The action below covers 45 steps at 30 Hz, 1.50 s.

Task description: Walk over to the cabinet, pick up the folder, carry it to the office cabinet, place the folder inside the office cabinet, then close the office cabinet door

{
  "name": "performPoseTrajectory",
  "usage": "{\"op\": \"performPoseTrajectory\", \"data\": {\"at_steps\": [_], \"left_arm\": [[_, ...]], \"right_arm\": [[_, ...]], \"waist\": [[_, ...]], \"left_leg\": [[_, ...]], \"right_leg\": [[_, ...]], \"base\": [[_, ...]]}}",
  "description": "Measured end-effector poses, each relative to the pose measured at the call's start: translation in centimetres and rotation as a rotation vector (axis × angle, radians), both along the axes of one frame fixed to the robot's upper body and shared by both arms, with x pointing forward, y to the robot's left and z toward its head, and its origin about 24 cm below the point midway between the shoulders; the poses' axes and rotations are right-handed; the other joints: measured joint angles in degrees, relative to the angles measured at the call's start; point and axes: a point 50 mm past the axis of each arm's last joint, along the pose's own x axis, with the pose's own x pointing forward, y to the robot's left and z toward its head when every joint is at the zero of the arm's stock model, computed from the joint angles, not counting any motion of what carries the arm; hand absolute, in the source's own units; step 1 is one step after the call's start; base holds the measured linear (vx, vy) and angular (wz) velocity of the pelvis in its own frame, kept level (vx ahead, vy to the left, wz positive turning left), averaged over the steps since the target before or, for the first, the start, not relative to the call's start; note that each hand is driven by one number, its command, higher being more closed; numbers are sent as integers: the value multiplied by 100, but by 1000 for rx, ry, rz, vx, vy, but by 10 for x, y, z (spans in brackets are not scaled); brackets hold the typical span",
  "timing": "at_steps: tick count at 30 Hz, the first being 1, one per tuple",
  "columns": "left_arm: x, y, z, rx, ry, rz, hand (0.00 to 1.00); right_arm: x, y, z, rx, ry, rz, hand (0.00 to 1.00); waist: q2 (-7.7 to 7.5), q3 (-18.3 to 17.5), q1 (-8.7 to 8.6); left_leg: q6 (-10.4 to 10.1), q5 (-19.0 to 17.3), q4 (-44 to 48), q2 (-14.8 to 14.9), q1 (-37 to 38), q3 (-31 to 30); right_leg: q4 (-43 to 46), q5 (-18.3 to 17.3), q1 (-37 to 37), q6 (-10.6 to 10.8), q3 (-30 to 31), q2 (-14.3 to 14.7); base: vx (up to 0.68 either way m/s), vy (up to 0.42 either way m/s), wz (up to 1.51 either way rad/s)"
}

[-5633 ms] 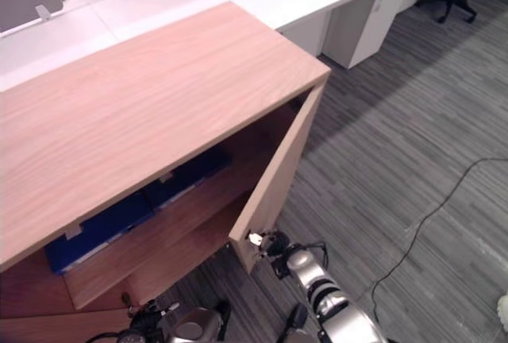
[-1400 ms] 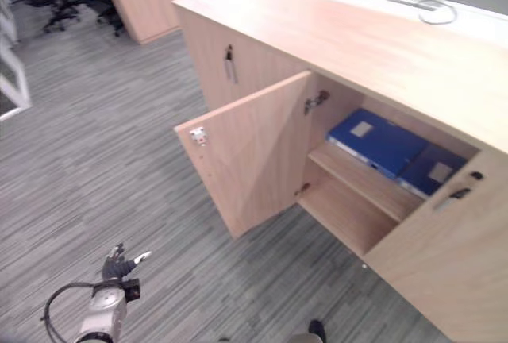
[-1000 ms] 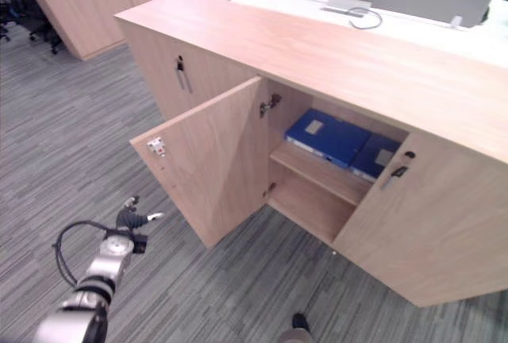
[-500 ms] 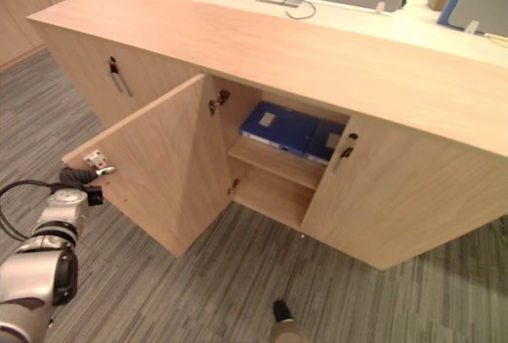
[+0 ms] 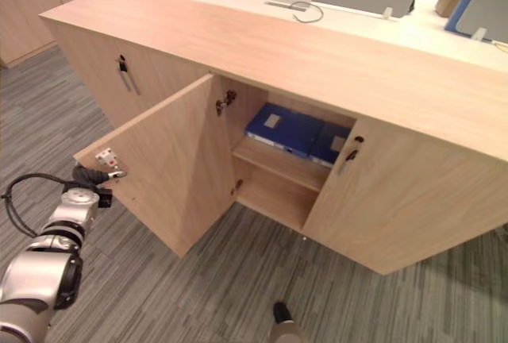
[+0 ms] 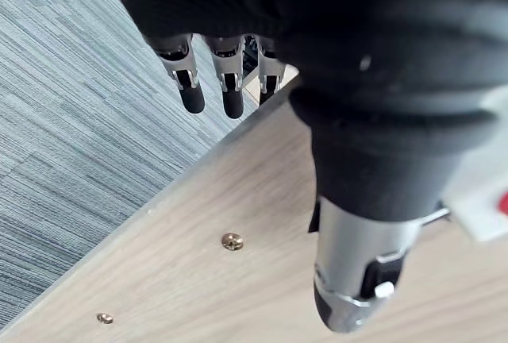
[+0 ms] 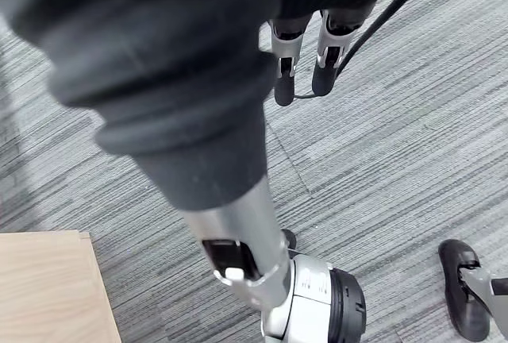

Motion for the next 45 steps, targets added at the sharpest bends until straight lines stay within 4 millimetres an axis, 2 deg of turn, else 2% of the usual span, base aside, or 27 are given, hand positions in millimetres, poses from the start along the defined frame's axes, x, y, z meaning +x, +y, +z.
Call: {"op": "performPoseTrajectory", "data": {"at_steps": [2, 4, 5, 7, 8, 11, 12, 14, 17, 22, 24, 25, 26, 29, 31, 32, 33, 35, 36, 37, 39, 41, 42, 43, 44, 45], "left_arm": [[-7, -11, -13, 27, 12, -68, 0], [-21, -34, -40, 23, 57, -169, 0], [-25, -42, -48, 13, 69, -194, 0], [-49, -78, -79, -40, 133, -337, 0], [-56, -88, -87, -58, 151, -383, 0], [-100, -147, -122, -227, 251, -589, 0], [-103, -151, -123, -240, 256, -605, 0], [-128, -179, -134, -346, 300, -707, 0], [-149, -195, -139, -435, 318, -742, 0], [-164, -197, -141, -489, 323, -734, 0], [-168, -195, -142, -509, 319, -704, 0], [-168, -193, -142, -518, 316, -685, 0], [-169, -191, -143, -521, 314, -670, 0], [-171, -179, -145, -567, 283, -538, 0], [-173, -159, -155, -601, 275, -355, 0], [-176, -152, -160, -613, 283, -293, 0], [-183, -138, -170, -653, 308, -156, 0], [-198, -119, -182, -788, 282, 122, 0], [-201, -116, -183, -832, 256, 204, 0], [-204, -115, -185, -915, 197, 346, 0], [-207, -123, -187, -974, 157, 454, 0], [-211, -129, -187, -1013, 120, 536, 0], [-212, -127, -187, -1012, 111, 548, 0], [-213, -120, -185, -1006, 81, 583, 0], [-218, -112, -185, -996, 56, 631, 0], [-221, -109, -185, -992, 49, 653, 0]], "right_arm": [[5, -3, 1, -22, -10, 11, 0], [11, -4, 1, -42, -14, 21, 0], [12, -5, 1, -44, -16, 23, 0], [16, -2, 1, -41, -21, 47, 0], [16, -1, 0, -38, -21, 46, 0], [18, 7, -1, -19, -17, 71, 0], [18, 8, -2, -17, -16, 75, 0], [19, 11, -2, -6, -15, 78, 0], [19, 11, -2, -4, -10, 93, 0], [23, 10, -2, -7, -11, 129, 0], [32, 8, -2, -9, -26, 167, 0], [34, 8, -2, -9, -30, 174, 0], [34, 8, -2, -9, -30, 175, 0], [33, 7, -2, -9, -26, 179, 0], [32, 9, -3, -1, -17, 194, 0], [32, 10, -3, -1, -18, 194, 0], [32, 10, -3, -1, -18, 193, 0], [32, 5, -2, -13, -16, 192, 0], [33, 5, -2, -15, -17, 193, 0], [35, 1, -1, -26, -19, 192, 0], [42, -5, 0, -48, -25, 168, 0], [57, -4, 0, -58, -48, 177, 0], [61, -2, 0, -58, -57, 191, 0], [70, 2, 1, -64, -80, 229, 0], [79, 2, 2, -79, -97, 257, 0], [84, 1, 3, -88, -109, 263, 0]], "waist": [[-29, 12, 29], [-30, 8, 66], [-29, 8, 75], [-6, -11, 84], [-11, -12, 85], [-29, -23, 75], [-29, -23, 72], [-26, -25, 54], [-8, -42, 49], [16, -70, 58], [21, -66, 50], [28, -81, 46], [29, -110, 47], [127, -261, 39], [188, -307, 54], [198, -332, 71], [171, -371, 70], [200, -342, 95], [205, -307, 144], [196, -164, 350], [248, -58, 435], [274, -6, 566], [276, 3, 585], [271, 24, 678], [270, 49, 785], [280, 60, 828]], "left_leg": [[14, -9, -1, -20, 4, -20], [32, -20, -10, -62, 6, -35], [34, -21, -17, -71, 6, -37], [44, -24, -58, -121, 7, -49], [54, -29, -59, -129, 8, -53], [109, -66, -57, -169, 24, -63], [111, -68, -57, -171, 26, -64], [126, -83, -47, -173, 53, -63], [131, -90, -36, -172, 115, -47], [91, -141, 25, -172, 112, -15], [91, -156, 15, -120, 109, 38], [56, -157, 17, -68, 118, 49], [30, -159, 16, -47, 117, 48], [-148, -205, 87, 286, 113, 124], [-323, -351, 576, 771, 60, 231], [-323, -388, 784, 910, 3, 242], [-294, -404, 1354, 1168, -209, 178], [61, -334, 2742, 1595, -678, -218], [277, -188, 3207, 1684, -824, -368], [538, -112, 4342, 1699, -1208, -890], [439, -597, 5013, 1394, -1510, -1365], [507, -1114, 5180, 842, -1904, -1745], [474, -1196, 5112, 702, -2012, -1895], [415, -1342, 4815, 418, -2162, -2219], [379, -1411, 4264, 89, -2185, -2616], [383, -1412, 3917, -35, -2165, -2802]], "right_leg": [[-1, -14, 23, 19, -16, -27], [-1, -33, 35, 47, -24, -68], [-1, -38, 42, 55, -24, -81], [4, -54, 53, 83, -25, -126], [7, -59, 53, 91, -26, -133], [54, -95, 52, 142, -27, -171], [60, -98, 50, 146, -28, -172], [108, -104, 50, 155, -23, -174], [216, -132, 52, 191, -21, -167], [323, -148, -58, 173, -15, -162], [581, -243, -250, -2, -490, -162], [751, -320, -324, -187, -979, -202], [783, -324, -341, -194, -1052, -188], [665, -330, -321, -297, -1106, 143], [582, -433, -232, -472, -1136, 534], [563, -461, -219, -509, -1131, 629], [482, -429, -154, -565, -1119, 752], [416, -363, 72, -644, -1066, 932], [397, -357, 147, -676, -1041, 947], [333, -374, 385, -777, -781, 944], [265, -392, 618, -840, -547, 937], [235, -456, 823, -935, -183, 981], [238, -490, 821, -983, -109, 1015], [263, -560, 815, -1042, 82, 1071], [351, -614, 799, -996, 291, 1095], [400, -645, 790, -960, 371, 1103]], "base": [[13, 17, 7], [25, 26, 4], [42, 35, 3], [37, 30, 2], [0, 0, 0], [0, 0, 0], [0, 0, 0], [0, 0, 0], [-32, -12, -5], [-64, -17, -8], [-56, -53, -13], [-47, -57, -7], [-15, -56, -7], [96, -103, -16], [150, -174, -29], [178, -232, -37], [213, -274, -40], [284, -323, -49], [270, -246, -84], [187, -147, -83], [202, -29, -79], [145, 113, -79], [40, 167, -77], [-5, 241, -88], [-13, 210, -93], [-19, 278, -81]]}}
